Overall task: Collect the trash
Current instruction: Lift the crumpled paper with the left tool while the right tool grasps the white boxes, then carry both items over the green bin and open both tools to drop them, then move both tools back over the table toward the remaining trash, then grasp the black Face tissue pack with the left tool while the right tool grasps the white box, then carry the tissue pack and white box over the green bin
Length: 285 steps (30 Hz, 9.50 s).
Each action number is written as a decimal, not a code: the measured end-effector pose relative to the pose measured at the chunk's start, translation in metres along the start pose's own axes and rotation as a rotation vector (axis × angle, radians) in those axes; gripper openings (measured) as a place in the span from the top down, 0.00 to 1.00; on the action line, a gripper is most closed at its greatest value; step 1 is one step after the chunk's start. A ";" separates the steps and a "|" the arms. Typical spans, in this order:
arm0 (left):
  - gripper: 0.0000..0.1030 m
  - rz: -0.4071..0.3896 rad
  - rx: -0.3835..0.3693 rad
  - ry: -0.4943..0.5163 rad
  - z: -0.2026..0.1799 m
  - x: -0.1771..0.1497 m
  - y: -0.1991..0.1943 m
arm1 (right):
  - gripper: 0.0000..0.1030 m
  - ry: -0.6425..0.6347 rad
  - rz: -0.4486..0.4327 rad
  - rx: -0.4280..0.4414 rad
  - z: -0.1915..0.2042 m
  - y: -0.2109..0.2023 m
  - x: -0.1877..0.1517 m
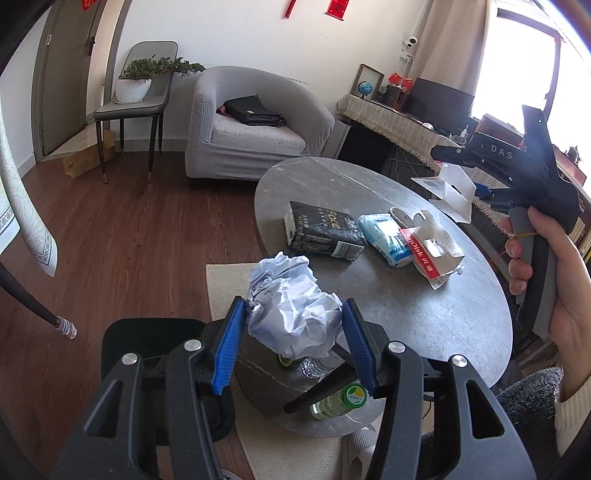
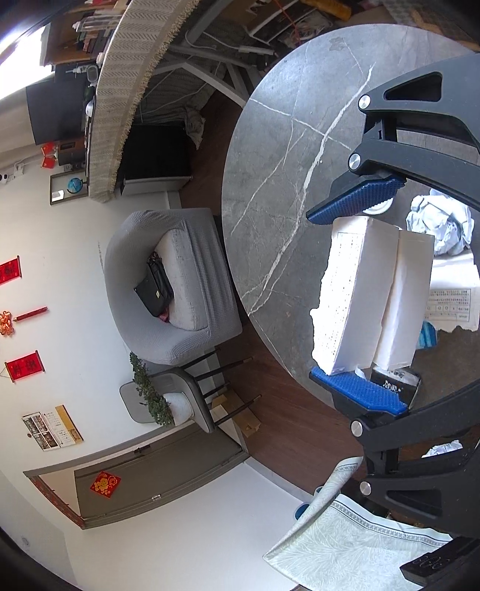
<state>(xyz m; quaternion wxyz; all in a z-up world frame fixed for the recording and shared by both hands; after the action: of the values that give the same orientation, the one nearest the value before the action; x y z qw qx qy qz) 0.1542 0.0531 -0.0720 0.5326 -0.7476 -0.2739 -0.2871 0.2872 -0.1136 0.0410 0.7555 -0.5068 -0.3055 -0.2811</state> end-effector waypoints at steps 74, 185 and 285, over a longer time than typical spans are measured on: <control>0.52 -0.015 0.299 -0.502 0.267 -0.066 -0.072 | 0.22 -0.464 0.566 0.267 0.275 0.170 -0.254; 0.29 0.024 0.193 0.054 -0.023 0.048 0.102 | 0.19 -0.389 0.092 0.041 0.015 -0.013 -0.098; 0.29 0.207 0.348 -0.170 0.174 -0.051 0.028 | 0.73 -0.369 0.145 0.232 0.186 0.026 -0.089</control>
<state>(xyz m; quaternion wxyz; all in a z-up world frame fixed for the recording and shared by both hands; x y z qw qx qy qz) 0.1635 0.2058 -0.1730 0.6553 -0.6899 -0.2852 -0.1154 0.2150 0.0799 0.0154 0.7584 -0.4798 -0.4315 -0.0918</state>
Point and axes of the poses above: each gripper's, at about its wrist camera, not at the fingertips, and y roughly the way its jaws point, z to its left, x to its top, the point moved 10 cm from there along y, roughly the way its jaws point, and after that the axes turned 2 degrees about x, right-handed, at the moved point
